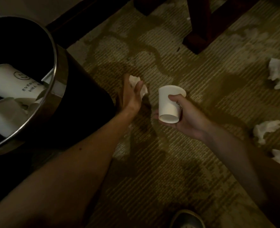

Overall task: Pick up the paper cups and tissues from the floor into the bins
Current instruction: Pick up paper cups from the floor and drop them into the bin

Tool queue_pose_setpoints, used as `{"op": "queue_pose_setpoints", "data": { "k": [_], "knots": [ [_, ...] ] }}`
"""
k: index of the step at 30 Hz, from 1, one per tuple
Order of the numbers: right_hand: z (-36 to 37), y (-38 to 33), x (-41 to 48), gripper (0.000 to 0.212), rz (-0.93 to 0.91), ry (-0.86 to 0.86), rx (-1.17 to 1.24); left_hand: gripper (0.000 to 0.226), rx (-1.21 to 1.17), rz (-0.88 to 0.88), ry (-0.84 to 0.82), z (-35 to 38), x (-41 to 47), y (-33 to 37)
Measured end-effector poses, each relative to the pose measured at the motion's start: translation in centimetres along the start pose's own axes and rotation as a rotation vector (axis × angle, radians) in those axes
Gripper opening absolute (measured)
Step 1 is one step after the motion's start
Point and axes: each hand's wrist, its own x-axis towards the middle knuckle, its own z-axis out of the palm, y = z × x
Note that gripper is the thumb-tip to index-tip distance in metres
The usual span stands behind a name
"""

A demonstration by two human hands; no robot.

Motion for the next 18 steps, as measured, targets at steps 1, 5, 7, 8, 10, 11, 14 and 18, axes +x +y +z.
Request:
{"op": "queue_pose_setpoints", "data": {
  "k": [1,5,7,8,10,11,14,18],
  "knots": [
    [0.0,0.1,0.0,0.044,0.004,0.003,-0.004,0.044,0.051,-0.027,0.005,0.0,0.7,-0.3],
    [-0.8,0.6,-0.4,0.044,0.023,0.015,0.046,0.046,0.176,-0.034,0.035,0.2,1.3,-1.4],
    [-1.5,0.8,-1.0,0.044,0.027,0.025,0.092,0.053,0.208,-0.064,0.017,0.3,1.3,-2.0],
    [-1.8,1.0,-1.3,0.044,0.028,0.035,0.111,0.056,0.234,-0.085,0.011,0.2,1.4,-2.2],
    [-2.1,1.4,-2.1,0.046,0.026,0.063,0.135,0.057,0.260,-0.105,0.019,-0.2,1.6,-2.3],
    [-2.2,1.5,-2.7,0.051,0.024,0.076,0.148,0.055,0.259,-0.091,0.027,-0.4,1.4,-2.2],
    [-2.7,1.8,-4.5,0.071,0.005,0.093,0.204,0.042,0.145,0.017,-0.030,-0.7,-0.2,-1.5],
    [-4.9,2.1,-7.7,0.072,-0.090,0.123,0.330,0.029,-0.006,0.134,-0.226,1.8,-5.2,1.6]
  ]
}}
